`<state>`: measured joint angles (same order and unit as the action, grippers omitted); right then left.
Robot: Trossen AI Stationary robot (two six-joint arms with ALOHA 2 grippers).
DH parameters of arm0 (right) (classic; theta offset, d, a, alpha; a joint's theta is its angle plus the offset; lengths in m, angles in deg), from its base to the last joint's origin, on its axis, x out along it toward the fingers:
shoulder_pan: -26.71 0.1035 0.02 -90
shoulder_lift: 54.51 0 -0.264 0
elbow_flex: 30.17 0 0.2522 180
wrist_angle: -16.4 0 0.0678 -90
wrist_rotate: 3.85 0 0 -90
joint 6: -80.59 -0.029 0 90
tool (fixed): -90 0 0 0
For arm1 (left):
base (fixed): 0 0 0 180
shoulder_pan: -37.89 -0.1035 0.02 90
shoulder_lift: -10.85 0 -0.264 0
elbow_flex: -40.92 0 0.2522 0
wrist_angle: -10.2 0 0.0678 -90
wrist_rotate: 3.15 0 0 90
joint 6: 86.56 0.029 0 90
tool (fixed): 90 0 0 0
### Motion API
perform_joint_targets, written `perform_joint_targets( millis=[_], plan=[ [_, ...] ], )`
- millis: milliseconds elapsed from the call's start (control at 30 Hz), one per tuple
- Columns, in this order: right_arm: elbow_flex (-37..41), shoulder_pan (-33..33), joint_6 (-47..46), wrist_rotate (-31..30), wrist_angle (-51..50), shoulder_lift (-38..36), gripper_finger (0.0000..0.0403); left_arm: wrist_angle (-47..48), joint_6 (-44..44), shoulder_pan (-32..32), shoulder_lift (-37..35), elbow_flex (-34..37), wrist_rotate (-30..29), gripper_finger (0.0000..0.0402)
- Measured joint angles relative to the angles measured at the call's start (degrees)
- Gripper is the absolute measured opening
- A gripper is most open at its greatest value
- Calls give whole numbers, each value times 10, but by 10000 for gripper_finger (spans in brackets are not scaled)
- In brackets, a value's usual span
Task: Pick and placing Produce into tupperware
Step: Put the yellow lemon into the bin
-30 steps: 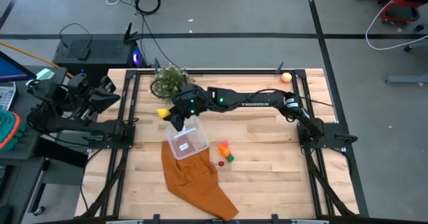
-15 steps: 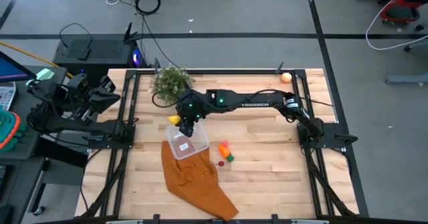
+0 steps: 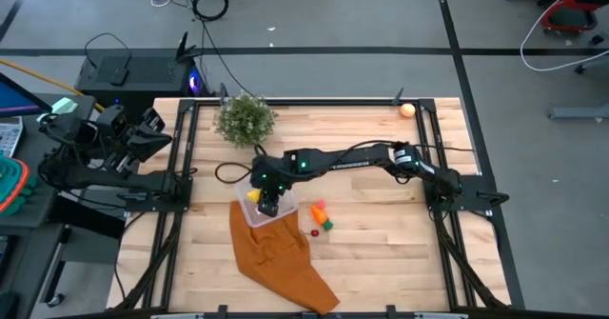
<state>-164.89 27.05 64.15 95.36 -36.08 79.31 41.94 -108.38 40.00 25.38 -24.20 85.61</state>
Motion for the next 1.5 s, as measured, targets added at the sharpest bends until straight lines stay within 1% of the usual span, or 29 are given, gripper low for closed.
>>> perform_joint_targets(
  millis=[167, 433, 667, 933, 1033, 1200, 1367, 1500],
  plan=[
    [0, 0, 3, -2, -43, 13, 146, 0, -3, 0, 0, 0, 0, 29],
    [0, -1, 11, -35, -105, 12, 146, 8, -4, 0, 0, 0, 0, 36],
    [0, 0, 19, -40, -121, 12, 146, 9, -5, 0, 0, 0, 0, 28],
    [0, 3, 35, -37, -140, 11, 146, 12, -5, 0, 0, 0, 0, 39],
    [0, 3, 45, -24, -137, 11, 146, 12, -5, 0, 0, 0, 0, 38],
    [0, 11, 99, -19, -125, 11, 146, 12, -5, 0, 0, 0, 0, 30],
    [0, 20, 204, -18, -122, 11, 146, 15, -5, 0, 0, 0, 0, 28],
    [0, 24, 268, -48, -122, 11, 146, 18, -5, 0, 0, 0, 0, 34]
  ],
)
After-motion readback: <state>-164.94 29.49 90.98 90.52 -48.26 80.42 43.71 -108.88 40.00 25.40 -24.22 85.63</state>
